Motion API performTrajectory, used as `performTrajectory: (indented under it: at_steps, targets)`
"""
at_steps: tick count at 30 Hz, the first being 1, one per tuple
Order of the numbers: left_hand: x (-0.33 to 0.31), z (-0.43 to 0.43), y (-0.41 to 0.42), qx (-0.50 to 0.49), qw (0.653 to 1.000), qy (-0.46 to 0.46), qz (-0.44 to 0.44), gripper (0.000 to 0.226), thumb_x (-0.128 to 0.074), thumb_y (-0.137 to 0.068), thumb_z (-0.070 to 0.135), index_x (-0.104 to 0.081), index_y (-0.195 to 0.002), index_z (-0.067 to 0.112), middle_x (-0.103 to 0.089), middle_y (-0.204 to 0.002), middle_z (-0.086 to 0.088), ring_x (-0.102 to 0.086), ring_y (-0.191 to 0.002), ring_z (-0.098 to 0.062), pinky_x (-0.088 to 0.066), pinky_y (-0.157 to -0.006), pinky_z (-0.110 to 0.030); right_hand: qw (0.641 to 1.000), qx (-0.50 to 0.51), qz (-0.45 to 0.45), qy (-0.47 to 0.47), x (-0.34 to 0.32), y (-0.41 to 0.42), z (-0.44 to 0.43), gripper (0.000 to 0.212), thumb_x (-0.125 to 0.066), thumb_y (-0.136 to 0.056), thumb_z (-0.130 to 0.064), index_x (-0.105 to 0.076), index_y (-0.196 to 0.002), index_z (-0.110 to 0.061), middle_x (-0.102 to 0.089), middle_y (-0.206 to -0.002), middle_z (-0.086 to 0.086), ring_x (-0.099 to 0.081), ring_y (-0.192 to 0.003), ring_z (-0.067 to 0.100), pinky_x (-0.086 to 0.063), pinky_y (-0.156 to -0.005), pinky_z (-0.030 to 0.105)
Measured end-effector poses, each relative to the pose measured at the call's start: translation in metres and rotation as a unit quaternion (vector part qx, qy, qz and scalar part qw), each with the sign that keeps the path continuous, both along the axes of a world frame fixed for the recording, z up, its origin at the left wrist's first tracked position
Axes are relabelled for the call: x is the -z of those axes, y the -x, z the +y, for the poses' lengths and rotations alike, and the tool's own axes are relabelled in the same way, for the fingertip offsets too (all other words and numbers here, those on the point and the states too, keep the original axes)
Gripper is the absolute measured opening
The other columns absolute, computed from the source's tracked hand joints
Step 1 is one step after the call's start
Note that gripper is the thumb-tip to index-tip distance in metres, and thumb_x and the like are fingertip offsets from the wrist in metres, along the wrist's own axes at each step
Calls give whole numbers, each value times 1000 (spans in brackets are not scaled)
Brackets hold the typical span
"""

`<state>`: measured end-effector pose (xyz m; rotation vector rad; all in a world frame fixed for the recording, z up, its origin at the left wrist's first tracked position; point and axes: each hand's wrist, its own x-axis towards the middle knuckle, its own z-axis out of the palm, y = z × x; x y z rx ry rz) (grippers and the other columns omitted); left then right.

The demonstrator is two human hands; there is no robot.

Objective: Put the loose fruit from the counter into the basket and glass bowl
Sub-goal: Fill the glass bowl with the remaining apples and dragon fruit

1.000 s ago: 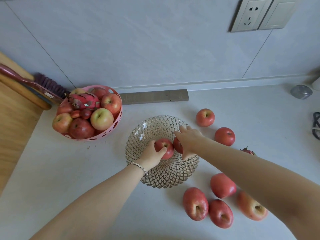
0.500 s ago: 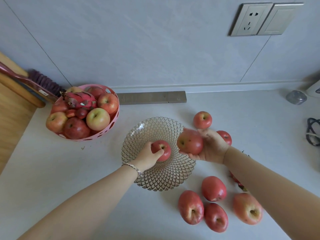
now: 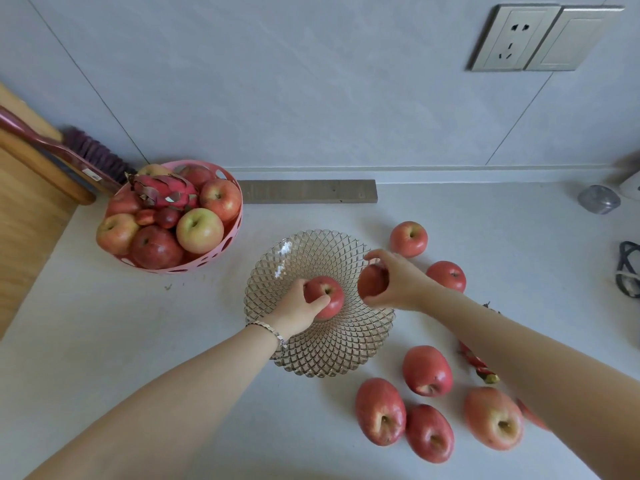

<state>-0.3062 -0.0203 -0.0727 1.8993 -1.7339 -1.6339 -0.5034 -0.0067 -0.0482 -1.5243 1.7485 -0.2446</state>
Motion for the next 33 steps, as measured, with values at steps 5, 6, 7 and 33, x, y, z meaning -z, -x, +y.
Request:
performTrajectory:
  at_steps: [5, 6, 7, 33]
  targets:
    - [0, 0, 0, -16, 1000, -8, 14, 55, -58, -89, 25, -31, -136, 13, -46, -133, -14, -52, -113, -28, -47, -99, -44, 961, -185, 186, 83, 12, -16, -2, 71, -73, -65, -22, -37, -127, -19, -46, -125, 2, -47, -110, 20, -42, -80, 29]
    - [0, 0, 0, -19, 1000, -10, 16, 55, -58, -89, 25, -31, -136, 13, -46, -133, -14, -51, -115, -28, -47, -100, -45, 948, -211, 217, 102, 13, -17, -4, 71, -71, -67, -20, -37, -129, -21, -42, -129, 3, -45, -115, 23, -42, -87, 32]
    - [0, 0, -1, -23, 999, -11, 19, 55, -58, -89, 25, -32, -136, 13, -45, -134, -14, -51, -117, -29, -46, -100, -45, 934, -236, 244, 111, 15, -19, -6, 70, -70, -70, -18, -36, -131, -23, -37, -132, 6, -43, -118, 25, -41, -94, 35]
    - [7, -1, 0, -51, 997, -34, 39, 61, -60, -87, 24, -28, -139, 17, -45, -136, -13, -51, -119, -30, -43, -103, -47, 983, -95, 149, 43, 28, -15, -5, 103, -77, -67, -25, -13, -147, -22, -27, -147, 7, -27, -137, 28, -30, -110, 42]
